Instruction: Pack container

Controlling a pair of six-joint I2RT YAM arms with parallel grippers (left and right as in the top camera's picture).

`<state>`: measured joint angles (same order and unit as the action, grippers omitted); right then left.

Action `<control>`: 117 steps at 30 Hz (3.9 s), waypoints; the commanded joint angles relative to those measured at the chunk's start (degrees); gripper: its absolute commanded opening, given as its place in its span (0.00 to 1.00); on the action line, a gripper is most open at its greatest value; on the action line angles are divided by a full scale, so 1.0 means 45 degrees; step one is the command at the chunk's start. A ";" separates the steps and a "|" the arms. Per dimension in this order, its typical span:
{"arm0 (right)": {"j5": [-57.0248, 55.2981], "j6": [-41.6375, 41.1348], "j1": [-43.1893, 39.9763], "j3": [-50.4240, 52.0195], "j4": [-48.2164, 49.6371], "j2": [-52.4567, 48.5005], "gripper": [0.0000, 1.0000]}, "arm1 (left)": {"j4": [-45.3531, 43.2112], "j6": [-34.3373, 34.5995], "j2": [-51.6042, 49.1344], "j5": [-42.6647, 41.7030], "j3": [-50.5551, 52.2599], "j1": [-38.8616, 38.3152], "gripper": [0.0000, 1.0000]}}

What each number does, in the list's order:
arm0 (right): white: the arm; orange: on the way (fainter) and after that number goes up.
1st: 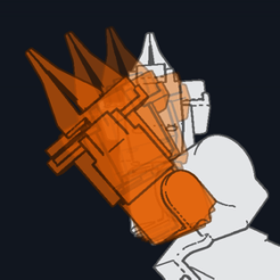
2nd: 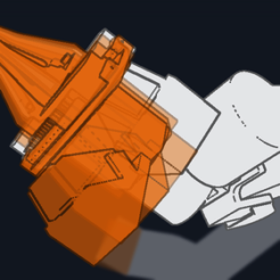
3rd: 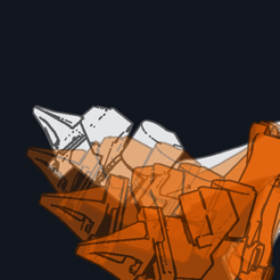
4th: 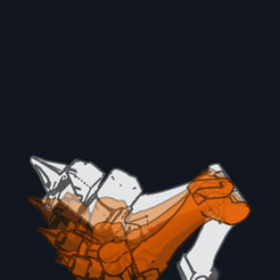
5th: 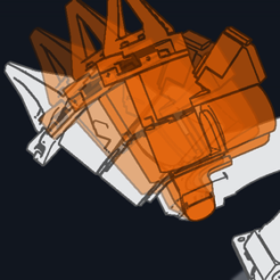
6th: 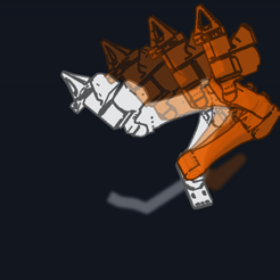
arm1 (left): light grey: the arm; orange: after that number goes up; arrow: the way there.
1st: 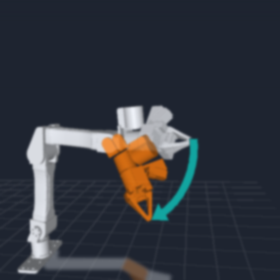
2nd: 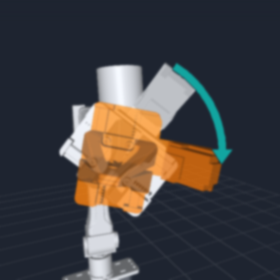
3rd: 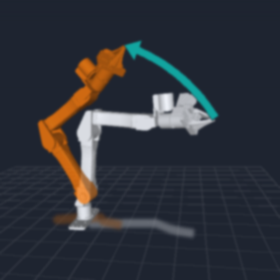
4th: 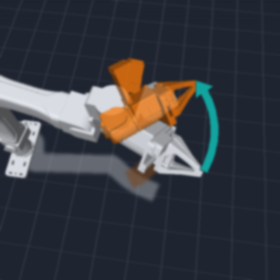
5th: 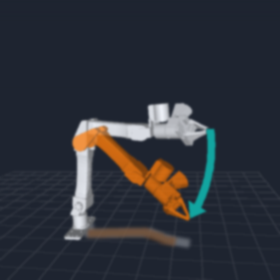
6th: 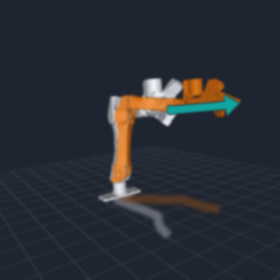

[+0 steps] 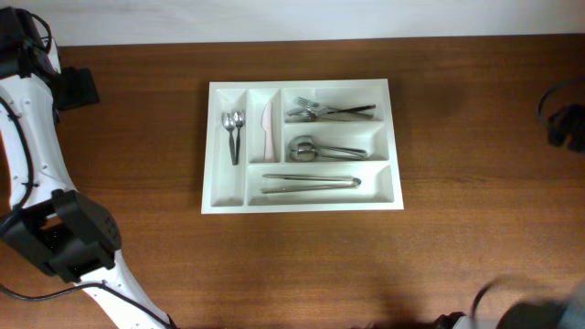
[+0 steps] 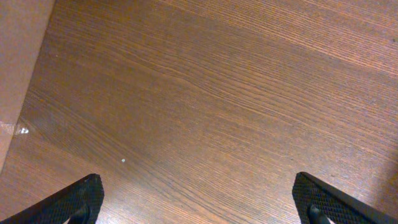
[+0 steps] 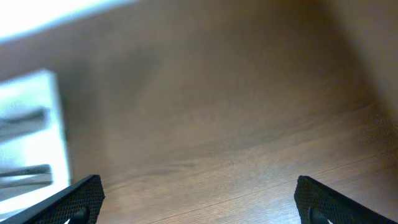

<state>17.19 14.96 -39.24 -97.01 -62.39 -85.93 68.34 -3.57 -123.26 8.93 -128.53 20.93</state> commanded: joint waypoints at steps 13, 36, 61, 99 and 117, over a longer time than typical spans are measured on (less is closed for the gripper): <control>0.0806 -0.1496 -0.0024 -0.0073 -0.4182 0.8582 0.99 | 0.0024 0.0126 0.0107 -0.0131 -0.0233 0.0049 0.99; 0.0748 -0.1593 -0.0024 -0.0063 -0.5391 1.1356 0.99 | 0.0019 0.0121 0.0107 -0.0131 -0.0233 0.0049 0.99; 0.0758 -0.0763 0.4090 0.9573 0.8733 1.7204 0.99 | 0.0024 0.0126 0.0107 -0.0131 -0.0233 0.0049 0.99; -0.0602 -0.0709 0.7563 1.9181 1.5057 1.9040 0.99 | 0.0024 0.0121 0.0107 -0.0131 -0.0233 0.0049 0.99; -0.0631 -0.0714 0.7563 2.1488 1.3362 1.9045 0.99 | 0.0024 0.0121 0.0107 -0.0131 -0.0233 0.0049 0.99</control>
<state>15.20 11.99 -5.78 -0.62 -1.02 -0.91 68.36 -3.57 -123.26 8.75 -128.53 20.93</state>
